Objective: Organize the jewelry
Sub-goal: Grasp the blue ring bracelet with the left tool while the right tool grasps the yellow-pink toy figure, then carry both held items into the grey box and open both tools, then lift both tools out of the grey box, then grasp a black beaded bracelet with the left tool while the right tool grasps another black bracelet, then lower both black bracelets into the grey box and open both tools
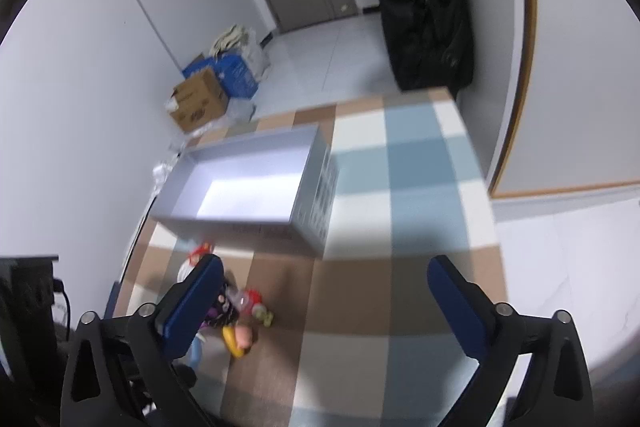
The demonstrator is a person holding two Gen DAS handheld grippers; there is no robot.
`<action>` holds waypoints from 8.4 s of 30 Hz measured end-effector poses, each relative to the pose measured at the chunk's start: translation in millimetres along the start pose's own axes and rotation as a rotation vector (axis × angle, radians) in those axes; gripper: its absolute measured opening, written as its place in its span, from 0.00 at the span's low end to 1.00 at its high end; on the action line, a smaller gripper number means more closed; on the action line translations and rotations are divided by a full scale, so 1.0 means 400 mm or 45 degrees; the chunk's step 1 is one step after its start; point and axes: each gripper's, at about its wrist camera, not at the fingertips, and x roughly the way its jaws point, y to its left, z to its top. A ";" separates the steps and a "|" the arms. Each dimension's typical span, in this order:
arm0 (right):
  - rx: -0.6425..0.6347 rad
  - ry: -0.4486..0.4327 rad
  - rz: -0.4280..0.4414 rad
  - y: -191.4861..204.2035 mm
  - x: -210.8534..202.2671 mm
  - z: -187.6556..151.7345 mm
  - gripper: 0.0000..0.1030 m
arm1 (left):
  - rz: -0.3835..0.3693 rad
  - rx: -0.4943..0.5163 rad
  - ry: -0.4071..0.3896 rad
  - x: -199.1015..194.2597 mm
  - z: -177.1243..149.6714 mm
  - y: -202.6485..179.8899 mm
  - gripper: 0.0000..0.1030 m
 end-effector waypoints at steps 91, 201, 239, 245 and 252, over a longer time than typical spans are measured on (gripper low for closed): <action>-0.033 0.161 0.255 0.077 0.219 0.229 0.24 | -0.094 -0.186 -0.113 0.074 0.370 0.081 0.56; -0.267 0.110 0.282 0.147 0.058 -0.003 0.81 | 0.047 -0.140 -0.165 -0.045 0.110 0.125 0.39; -0.148 0.125 0.433 0.144 0.048 0.046 0.08 | -0.094 -0.173 -0.281 -0.080 0.192 0.092 0.39; -0.118 0.039 0.478 0.129 0.011 0.081 0.08 | -0.100 -0.161 -0.304 -0.072 0.218 0.069 0.39; -0.092 -0.070 0.449 0.115 -0.019 0.126 0.08 | -0.072 -0.174 -0.300 -0.047 0.249 0.062 0.39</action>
